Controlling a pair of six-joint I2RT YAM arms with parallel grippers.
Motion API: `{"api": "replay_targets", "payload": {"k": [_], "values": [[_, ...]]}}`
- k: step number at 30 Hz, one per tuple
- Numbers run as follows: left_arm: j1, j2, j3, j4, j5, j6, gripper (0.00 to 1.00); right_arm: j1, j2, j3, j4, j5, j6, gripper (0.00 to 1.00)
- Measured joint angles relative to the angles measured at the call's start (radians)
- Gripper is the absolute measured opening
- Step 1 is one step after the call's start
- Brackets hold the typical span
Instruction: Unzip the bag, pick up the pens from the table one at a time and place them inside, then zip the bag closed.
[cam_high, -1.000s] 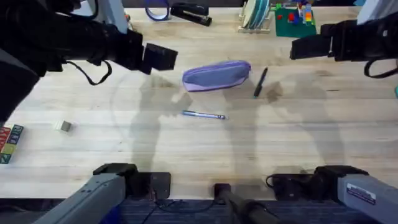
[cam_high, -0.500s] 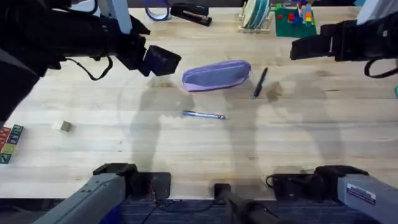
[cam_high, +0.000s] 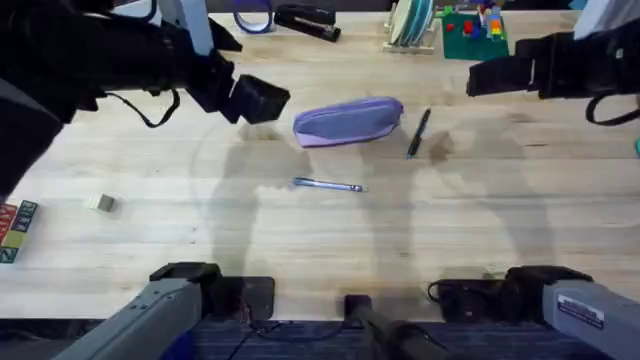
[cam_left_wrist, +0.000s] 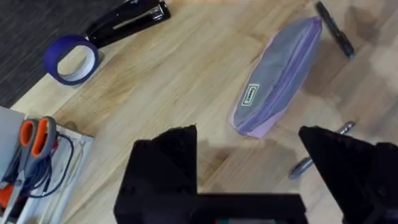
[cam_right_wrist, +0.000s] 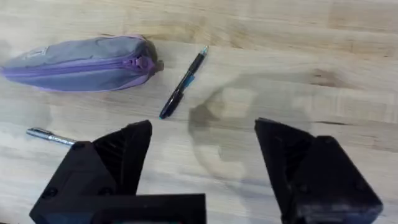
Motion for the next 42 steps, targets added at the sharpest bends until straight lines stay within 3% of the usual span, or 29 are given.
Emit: {"api": "replay_targets", "payload": {"k": [8, 12, 30, 37, 42], "values": [[0.0, 0.046, 0.001, -0.021, 0.002, 0.182, 0.993, 0.0, 0.0, 0.0, 0.0, 0.0, 0.0, 0.996], [0.0, 0.122, 0.001, -0.021, 0.015, 0.226, 0.993, 0.0, 0.0, 0.0, 0.0, 0.0, 0.0, 0.996], [0.0, 0.332, 0.001, 0.006, 0.235, 0.254, 0.994, 0.0, 0.0, 0.0, 0.0, 0.0, 0.0, 0.996], [-0.009, 0.41, 0.001, 0.006, 0.254, 0.255, 0.993, 0.0, 0.0, 0.0, 0.0, 0.0, 0.0, 0.996], [-0.043, 0.469, 0.001, 0.016, 0.249, 0.273, 0.993, 0.0, 0.0, 0.0, 0.0, 0.0, 0.0, 0.996]]}}
